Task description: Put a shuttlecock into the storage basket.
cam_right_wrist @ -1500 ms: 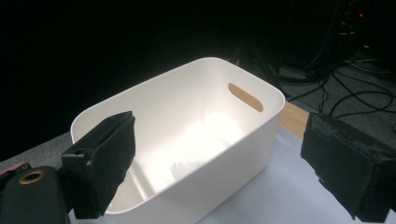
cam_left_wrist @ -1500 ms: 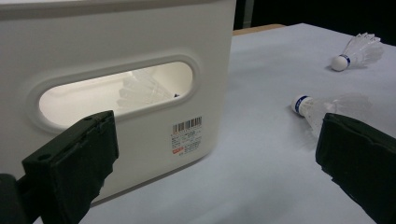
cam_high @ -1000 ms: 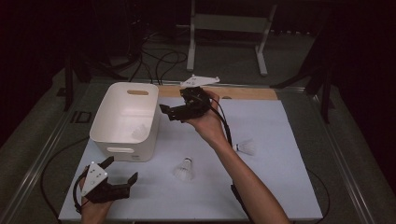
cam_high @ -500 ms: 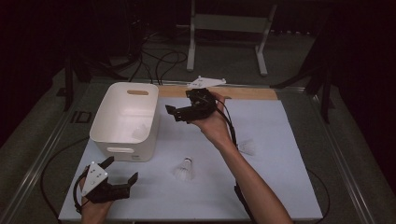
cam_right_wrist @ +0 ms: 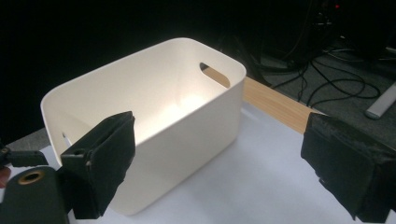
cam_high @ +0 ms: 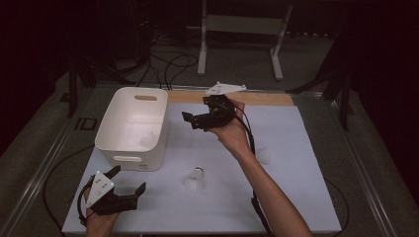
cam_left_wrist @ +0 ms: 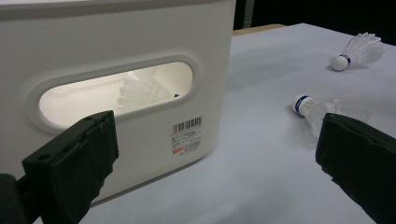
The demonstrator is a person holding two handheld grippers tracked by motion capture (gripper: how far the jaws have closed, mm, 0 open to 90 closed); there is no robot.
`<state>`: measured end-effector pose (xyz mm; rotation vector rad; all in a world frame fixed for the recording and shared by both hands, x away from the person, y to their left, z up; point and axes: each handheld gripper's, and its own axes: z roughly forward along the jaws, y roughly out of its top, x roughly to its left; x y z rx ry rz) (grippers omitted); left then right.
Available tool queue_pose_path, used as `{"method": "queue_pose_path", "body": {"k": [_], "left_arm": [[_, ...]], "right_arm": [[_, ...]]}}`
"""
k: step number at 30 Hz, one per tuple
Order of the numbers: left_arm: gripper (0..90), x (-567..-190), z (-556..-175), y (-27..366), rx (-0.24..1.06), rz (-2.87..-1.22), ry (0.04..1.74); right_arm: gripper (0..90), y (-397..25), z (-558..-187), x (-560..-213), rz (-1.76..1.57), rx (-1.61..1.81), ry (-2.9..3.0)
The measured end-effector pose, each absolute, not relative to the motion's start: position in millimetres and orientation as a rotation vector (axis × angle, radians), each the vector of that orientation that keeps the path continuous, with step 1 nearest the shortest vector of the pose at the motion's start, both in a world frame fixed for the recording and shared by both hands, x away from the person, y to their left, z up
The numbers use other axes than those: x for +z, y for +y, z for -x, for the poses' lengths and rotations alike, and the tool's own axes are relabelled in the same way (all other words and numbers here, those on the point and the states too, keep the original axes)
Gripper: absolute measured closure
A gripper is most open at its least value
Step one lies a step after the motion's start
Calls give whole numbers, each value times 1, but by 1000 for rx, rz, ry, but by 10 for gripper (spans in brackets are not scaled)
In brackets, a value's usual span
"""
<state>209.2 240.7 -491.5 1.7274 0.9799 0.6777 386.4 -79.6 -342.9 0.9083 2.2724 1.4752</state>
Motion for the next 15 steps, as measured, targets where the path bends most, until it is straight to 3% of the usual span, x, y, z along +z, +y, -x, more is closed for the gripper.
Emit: {"method": "queue_pose_path", "body": {"k": [15], "left_arm": [[0,-492,-209,240,675,-1727,981]], "right_arm": [[98,-102,-387,-348,-956,1454,2244]]}}
